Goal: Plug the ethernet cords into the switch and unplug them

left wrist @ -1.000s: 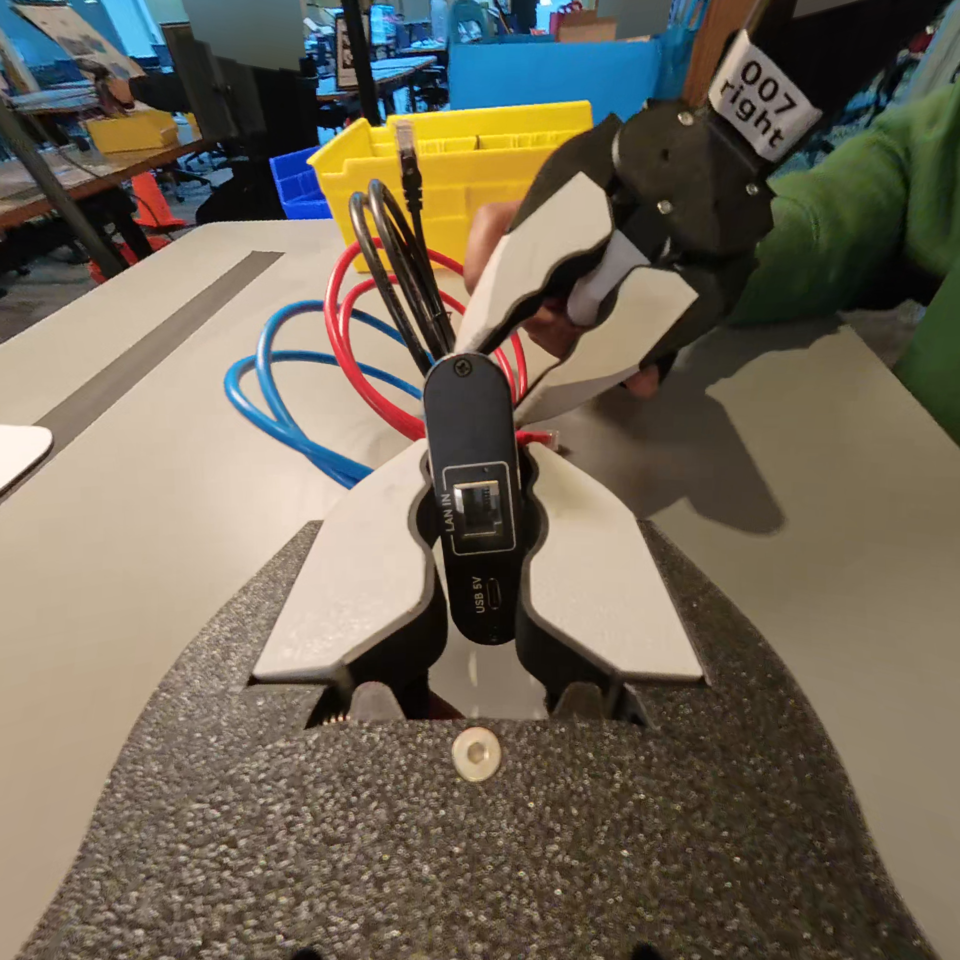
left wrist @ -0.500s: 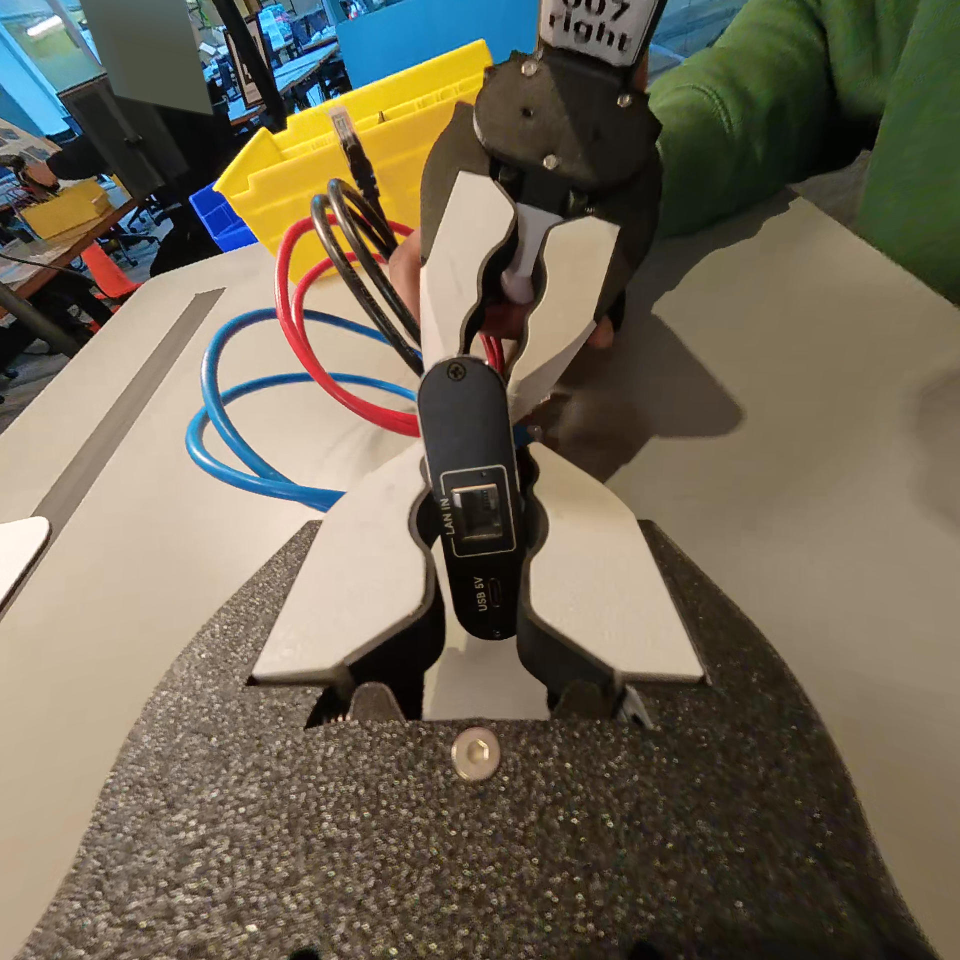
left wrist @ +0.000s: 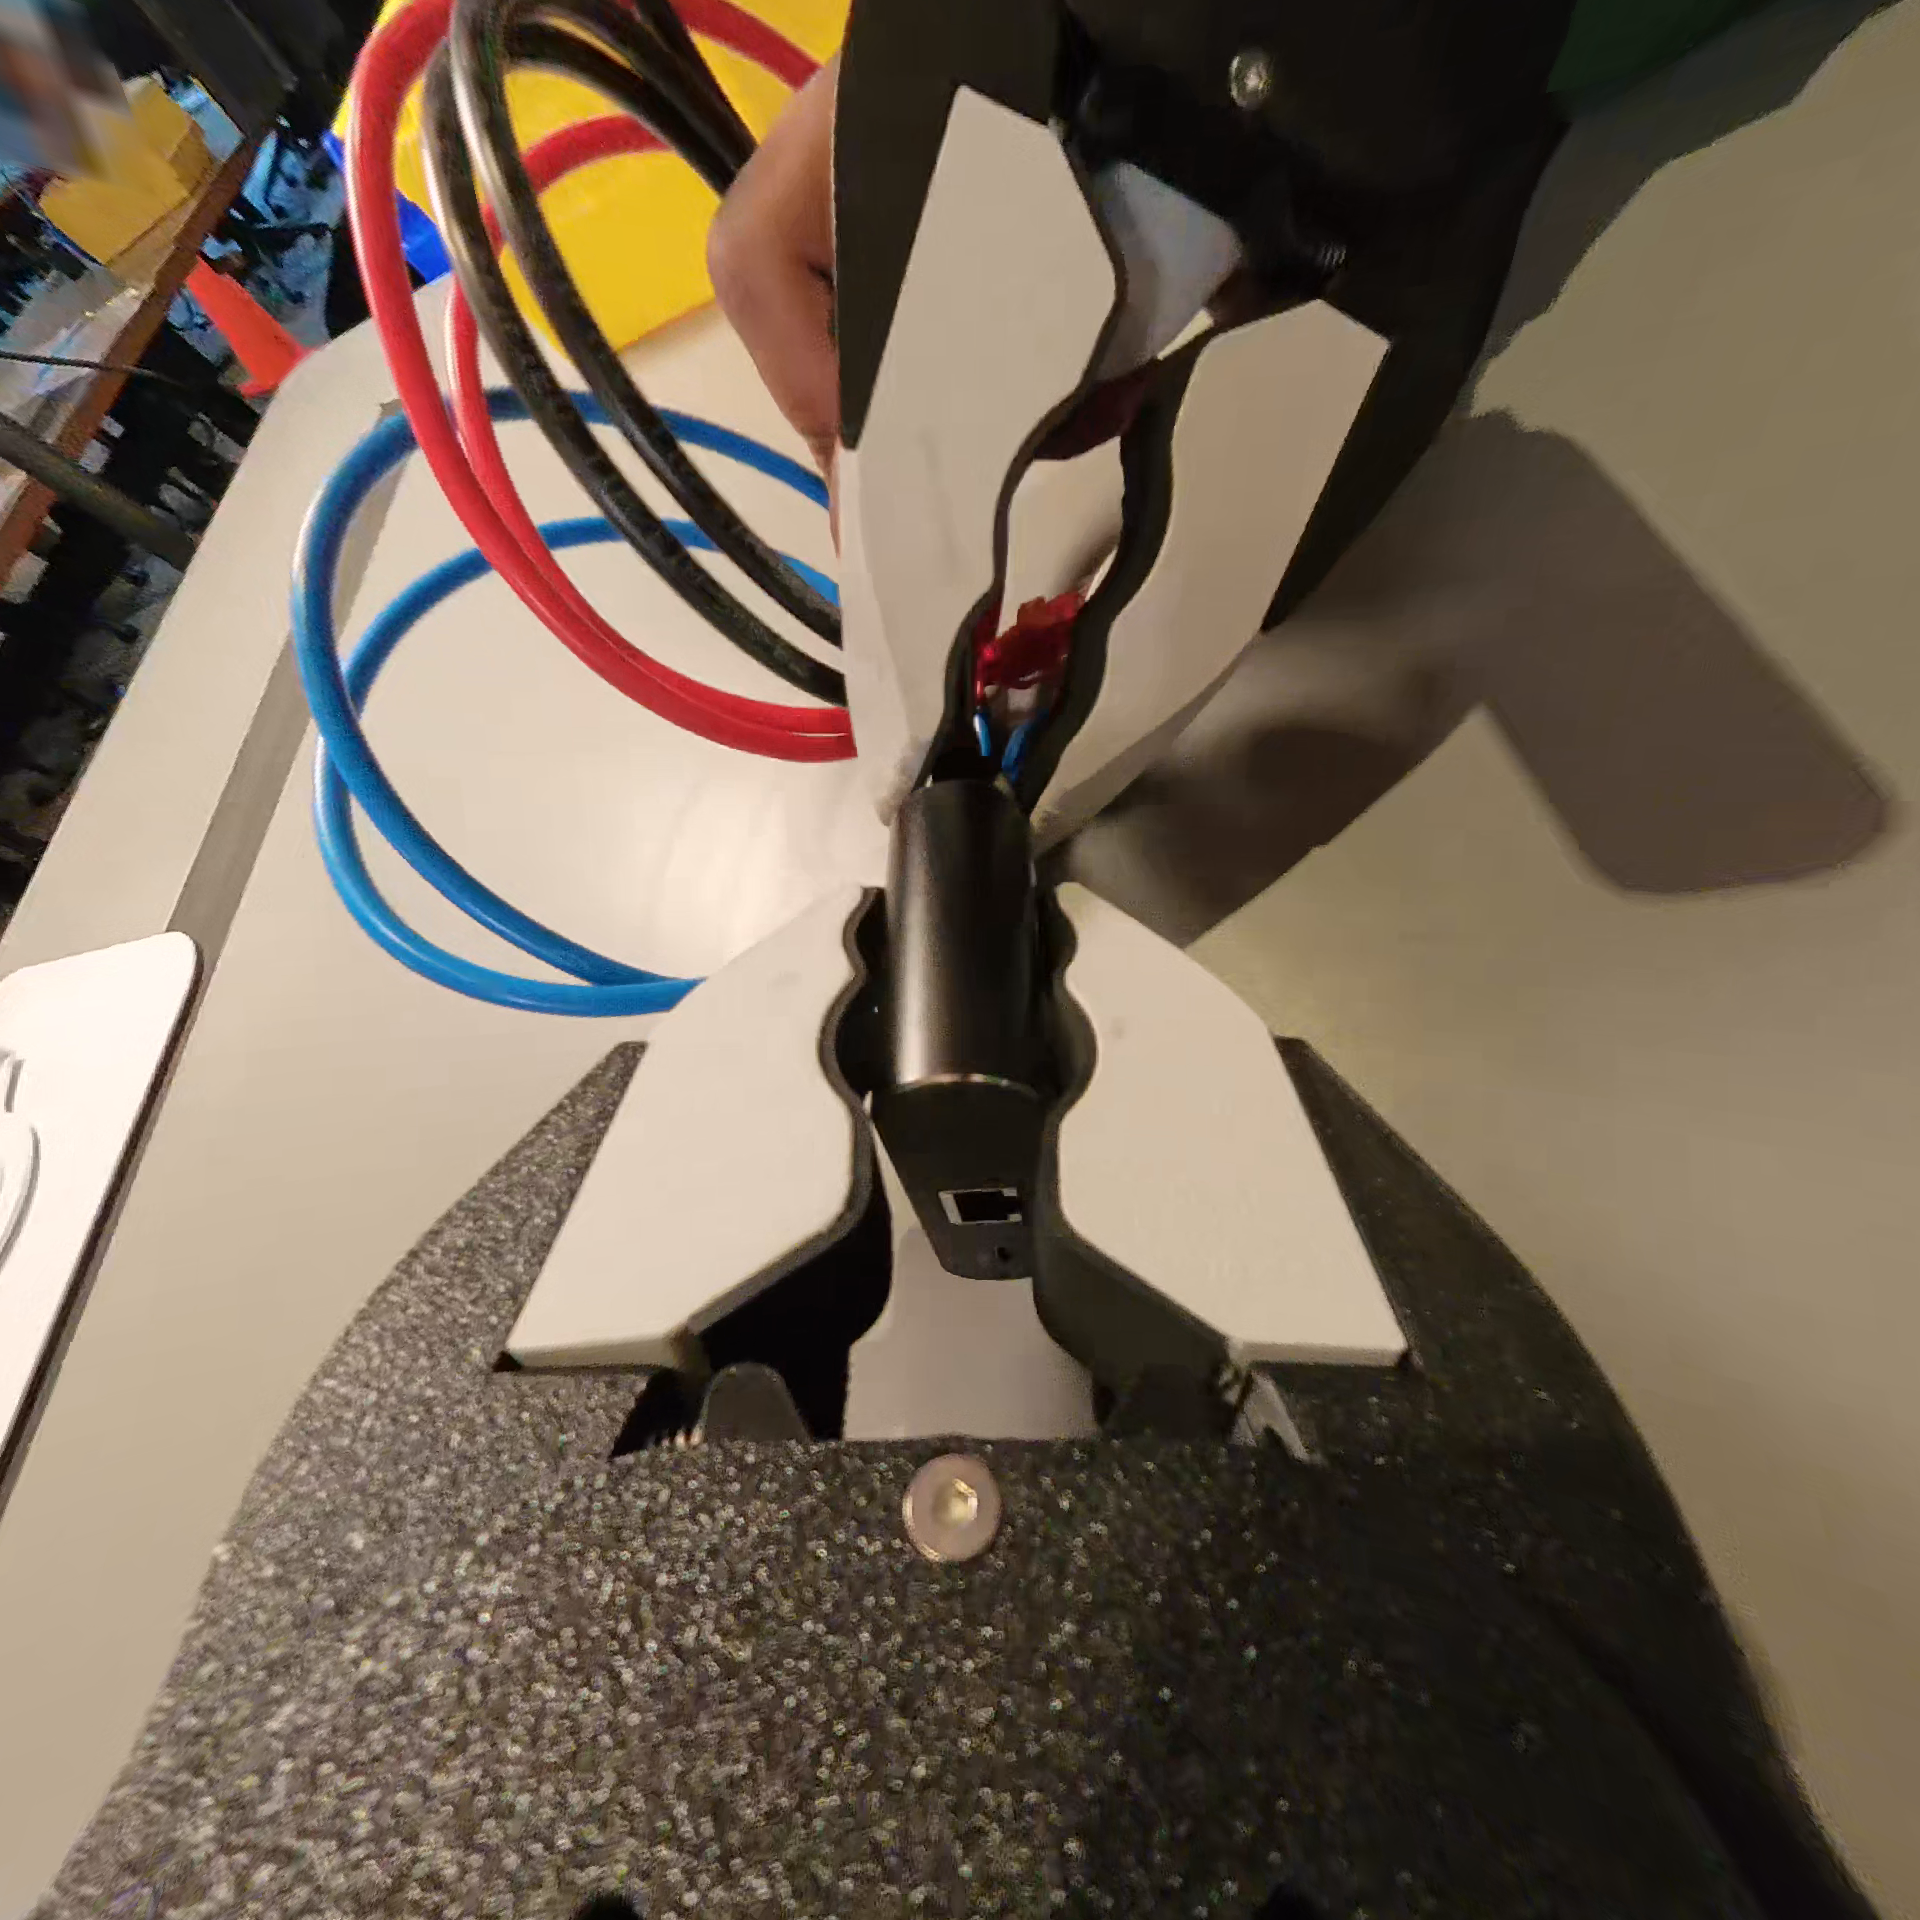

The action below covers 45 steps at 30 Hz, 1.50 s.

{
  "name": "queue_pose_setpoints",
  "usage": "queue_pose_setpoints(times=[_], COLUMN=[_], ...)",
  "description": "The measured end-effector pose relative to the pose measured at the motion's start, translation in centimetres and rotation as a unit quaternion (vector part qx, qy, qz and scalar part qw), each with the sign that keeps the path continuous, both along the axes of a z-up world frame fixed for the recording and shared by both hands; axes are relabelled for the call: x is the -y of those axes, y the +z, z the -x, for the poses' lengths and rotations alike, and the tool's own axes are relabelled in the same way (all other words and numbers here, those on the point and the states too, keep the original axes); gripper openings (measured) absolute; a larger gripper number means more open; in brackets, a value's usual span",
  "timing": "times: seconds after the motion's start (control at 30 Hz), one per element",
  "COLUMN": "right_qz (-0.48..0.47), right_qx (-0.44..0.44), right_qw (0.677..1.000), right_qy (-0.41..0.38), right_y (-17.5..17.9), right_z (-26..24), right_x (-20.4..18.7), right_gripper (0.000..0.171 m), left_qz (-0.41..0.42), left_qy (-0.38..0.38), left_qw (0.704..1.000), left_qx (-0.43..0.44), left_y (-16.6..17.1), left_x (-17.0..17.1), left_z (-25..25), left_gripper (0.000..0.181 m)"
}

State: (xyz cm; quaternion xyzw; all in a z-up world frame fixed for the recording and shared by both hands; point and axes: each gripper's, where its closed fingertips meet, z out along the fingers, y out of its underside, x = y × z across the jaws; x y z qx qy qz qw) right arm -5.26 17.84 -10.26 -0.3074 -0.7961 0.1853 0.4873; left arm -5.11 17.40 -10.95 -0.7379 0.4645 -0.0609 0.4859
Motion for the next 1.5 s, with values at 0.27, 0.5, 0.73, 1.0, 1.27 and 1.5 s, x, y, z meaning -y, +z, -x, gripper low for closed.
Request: queue_pose_setpoints(times=[0.27,0.5,0.73,1.0,1.27,1.5], right_qz=[-0.023,0.021,0.071,0.077,0.09,0.11], right_qx=[0.004,0.009,0.009,0.007,0.006,-0.007], right_qw=[0.999,0.999,0.996,0.996,0.995,0.993], right_qy=[-0.042,-0.042,-0.054,-0.034,-0.034,-0.037], right_y=[0.0,0.4,0.7,0.6,0.7,1.0], right_z=[-0.6,-0.7,-0.3,-0.4,-0.5,-0.4], right_x=[-0.9,-0.2,-0.1,-0.2,0.0,0.2], right_gripper=[0.019,0.031,0.025,0.021,0.018,0.014], left_qz=[-0.002,-0.013,-0.027,-0.03,-0.033,-0.04], left_qy=[0.021,0.016,0.006,0.005,0.006,0.006], left_qw=[0.998,0.998,0.998,0.998,0.998,0.998], left_qx=[0.051,0.066,0.057,0.056,0.052,0.045], left_y=[0.2,0.3,0.4,0.4,0.4,0.3], left_x=[-0.6,-0.7,-0.6,-0.5,-0.6,-0.6], left_z=[-0.3,-0.2,-0.5,-0.4,-0.4,-0.4], left_gripper=[0.027,0.027,0.028,0.027,0.027,0.027])
